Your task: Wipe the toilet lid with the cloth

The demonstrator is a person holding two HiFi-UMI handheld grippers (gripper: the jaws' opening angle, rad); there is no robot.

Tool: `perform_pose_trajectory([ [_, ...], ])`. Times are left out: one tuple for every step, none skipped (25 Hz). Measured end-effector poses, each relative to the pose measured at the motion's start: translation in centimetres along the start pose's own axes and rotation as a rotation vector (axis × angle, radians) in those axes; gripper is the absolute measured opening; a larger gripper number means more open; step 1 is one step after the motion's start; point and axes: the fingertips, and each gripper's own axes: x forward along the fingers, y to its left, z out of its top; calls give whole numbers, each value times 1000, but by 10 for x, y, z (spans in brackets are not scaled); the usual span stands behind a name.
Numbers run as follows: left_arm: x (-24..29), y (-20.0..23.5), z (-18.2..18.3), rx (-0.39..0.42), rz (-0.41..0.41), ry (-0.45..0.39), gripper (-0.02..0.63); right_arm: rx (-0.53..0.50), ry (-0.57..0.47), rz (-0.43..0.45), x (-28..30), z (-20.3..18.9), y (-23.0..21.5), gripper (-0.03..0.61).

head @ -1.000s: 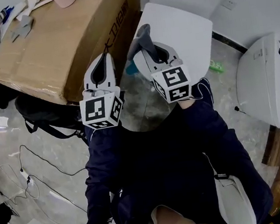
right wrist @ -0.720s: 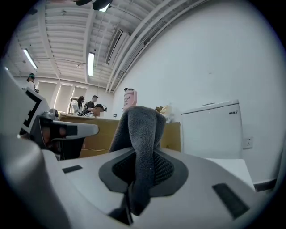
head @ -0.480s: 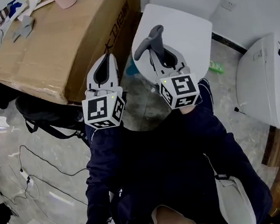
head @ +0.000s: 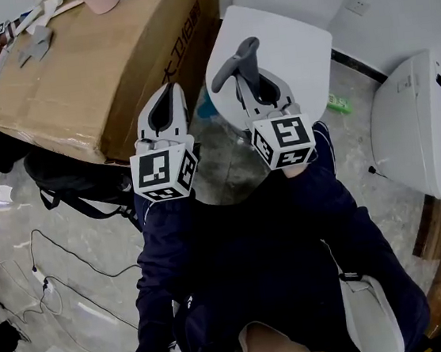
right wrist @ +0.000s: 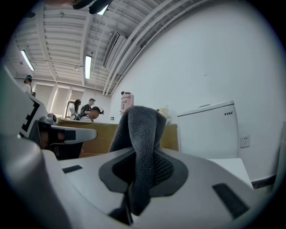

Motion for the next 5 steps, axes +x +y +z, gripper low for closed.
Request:
perform_pose_trajectory([
  [0, -1, 0, 0, -1, -1, 17, -1, -1, -1, -1, 0, 0, 66],
  [0, -1, 0, 0, -2, -1, 17, -3, -2, -2, -1, 1, 0, 66],
  [0, -2, 0, 0, -3, -2, 17, -4, -3, -3, -2, 1, 0, 66],
  [0, -2, 1, 0, -3, -3, 17, -6, -4, -3, -2, 1, 0, 66],
  [0, -3, 1, 0, -4, -3, 17, -7, -4, -4, -3, 1, 0, 66],
])
